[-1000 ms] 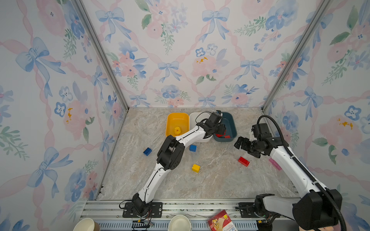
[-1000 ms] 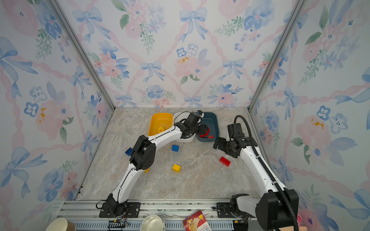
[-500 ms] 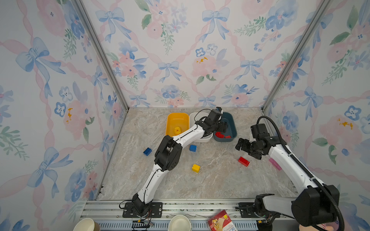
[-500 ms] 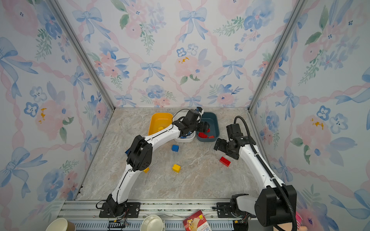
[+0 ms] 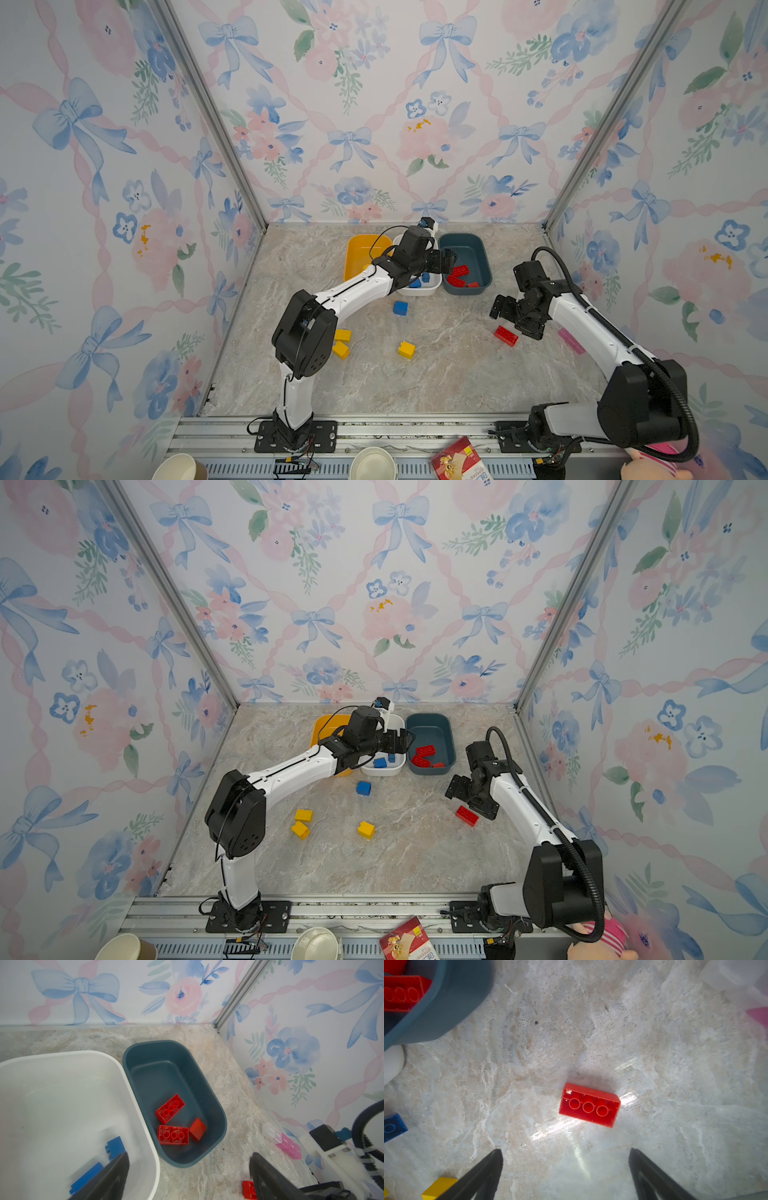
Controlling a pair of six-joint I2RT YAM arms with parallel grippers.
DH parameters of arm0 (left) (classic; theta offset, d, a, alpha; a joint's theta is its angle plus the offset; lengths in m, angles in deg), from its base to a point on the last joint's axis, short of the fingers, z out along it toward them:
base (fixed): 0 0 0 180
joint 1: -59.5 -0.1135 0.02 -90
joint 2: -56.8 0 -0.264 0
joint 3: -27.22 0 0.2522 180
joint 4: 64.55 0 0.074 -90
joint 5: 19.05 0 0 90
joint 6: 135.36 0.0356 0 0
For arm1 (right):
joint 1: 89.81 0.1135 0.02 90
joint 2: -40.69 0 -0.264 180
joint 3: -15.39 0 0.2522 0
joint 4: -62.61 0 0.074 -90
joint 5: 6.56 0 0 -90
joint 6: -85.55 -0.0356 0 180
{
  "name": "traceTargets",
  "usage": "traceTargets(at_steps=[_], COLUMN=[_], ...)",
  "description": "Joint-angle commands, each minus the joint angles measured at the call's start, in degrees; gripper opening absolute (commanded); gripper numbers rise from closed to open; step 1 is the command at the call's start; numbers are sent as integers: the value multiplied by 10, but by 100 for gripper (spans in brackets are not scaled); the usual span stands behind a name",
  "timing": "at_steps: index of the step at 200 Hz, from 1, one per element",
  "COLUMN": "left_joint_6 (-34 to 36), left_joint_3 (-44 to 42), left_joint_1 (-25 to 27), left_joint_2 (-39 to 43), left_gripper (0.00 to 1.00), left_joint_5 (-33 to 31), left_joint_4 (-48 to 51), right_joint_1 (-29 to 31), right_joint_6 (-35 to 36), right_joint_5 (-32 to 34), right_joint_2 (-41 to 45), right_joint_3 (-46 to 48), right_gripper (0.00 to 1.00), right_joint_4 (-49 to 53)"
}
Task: Sort the legos into containers by color
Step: 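Grasp the other red 2x4 brick with the right gripper while the left withdraws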
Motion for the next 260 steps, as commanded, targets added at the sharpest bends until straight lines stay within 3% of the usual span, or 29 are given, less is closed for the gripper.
traceTargets(at_steps=[1,45,111,230,260], left_joint_6=[-13,-19,-20,-25,-25], left_joint_3=[-53,-139,-205,-238,-241], left_joint_1=[-15,-44,-69,-81,-82], left_joint_2=[46,118,174,199,199], left_gripper=[94,96,98,98,98], left_joint_5=[9,8,8,0,-1], left_joint_4=[-31,-49,-59,-67,-67], right_joint_1=[-6,-7,-11,-22,-22], right_joint_6=[-10,-27,-24,-43,-50], right_joint_5=[16,16,30,40,40], right_joint_2=[-16,-47,-80,-112,-119], right_joint_3=[10,26,41,54,62], right_gripper=[97,97,97,100,96], right_joint_4=[18,5,-20,-86,-97])
